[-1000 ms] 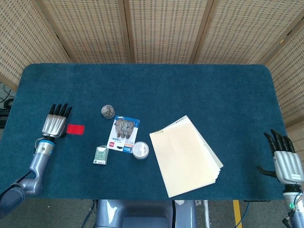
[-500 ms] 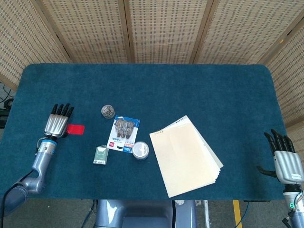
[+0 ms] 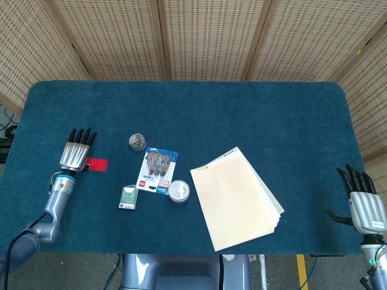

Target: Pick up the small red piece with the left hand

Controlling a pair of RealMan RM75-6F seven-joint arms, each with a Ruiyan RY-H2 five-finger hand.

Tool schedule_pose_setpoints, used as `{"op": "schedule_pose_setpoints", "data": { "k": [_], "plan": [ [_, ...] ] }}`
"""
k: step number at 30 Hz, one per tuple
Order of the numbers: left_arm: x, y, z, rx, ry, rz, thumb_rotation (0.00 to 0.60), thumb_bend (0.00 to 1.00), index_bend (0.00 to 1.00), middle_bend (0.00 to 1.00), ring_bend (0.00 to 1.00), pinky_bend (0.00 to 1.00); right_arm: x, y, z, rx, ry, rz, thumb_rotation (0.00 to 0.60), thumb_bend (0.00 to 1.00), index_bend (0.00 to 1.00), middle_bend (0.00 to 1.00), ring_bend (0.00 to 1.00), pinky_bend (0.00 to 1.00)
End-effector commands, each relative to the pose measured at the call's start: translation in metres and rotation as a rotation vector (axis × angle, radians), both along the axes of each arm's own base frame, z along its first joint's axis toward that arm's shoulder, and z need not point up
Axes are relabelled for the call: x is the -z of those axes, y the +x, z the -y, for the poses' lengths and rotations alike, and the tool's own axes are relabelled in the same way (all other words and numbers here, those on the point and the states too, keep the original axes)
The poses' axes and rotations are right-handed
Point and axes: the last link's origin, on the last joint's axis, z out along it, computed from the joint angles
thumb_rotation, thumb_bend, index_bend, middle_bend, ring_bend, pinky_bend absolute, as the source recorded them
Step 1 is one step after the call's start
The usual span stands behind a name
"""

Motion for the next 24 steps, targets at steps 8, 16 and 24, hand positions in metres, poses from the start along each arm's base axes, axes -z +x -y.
{"op": "schedule_pose_setpoints", "data": {
  "k": [8,16,24],
  "plan": [
    [0.001,0.011,-0.004,0.019,0.029,0.017,0.600,0.21,0.00,0.00,0.00,0.00,-0.001,0.000,0.000,0.001,-0.002,0.003,0.600,0.05,0.00,0.00,0.00,0.00],
    [-0.004,0.017,0.000,0.040,0.037,0.064,0.600,0.21,0.00,0.00,0.00,0.00,-0.001,-0.001,-0.001,0.003,-0.002,0.004,0.600,0.05,0.00,0.00,0.00,0.00],
    [-0.023,0.013,0.013,0.065,0.015,0.092,0.600,0.21,0.22,0.00,0.00,0.00,0.000,0.001,-0.001,-0.003,-0.001,0.000,0.600,0.05,0.00,0.00,0.00,0.00]
  ]
}}
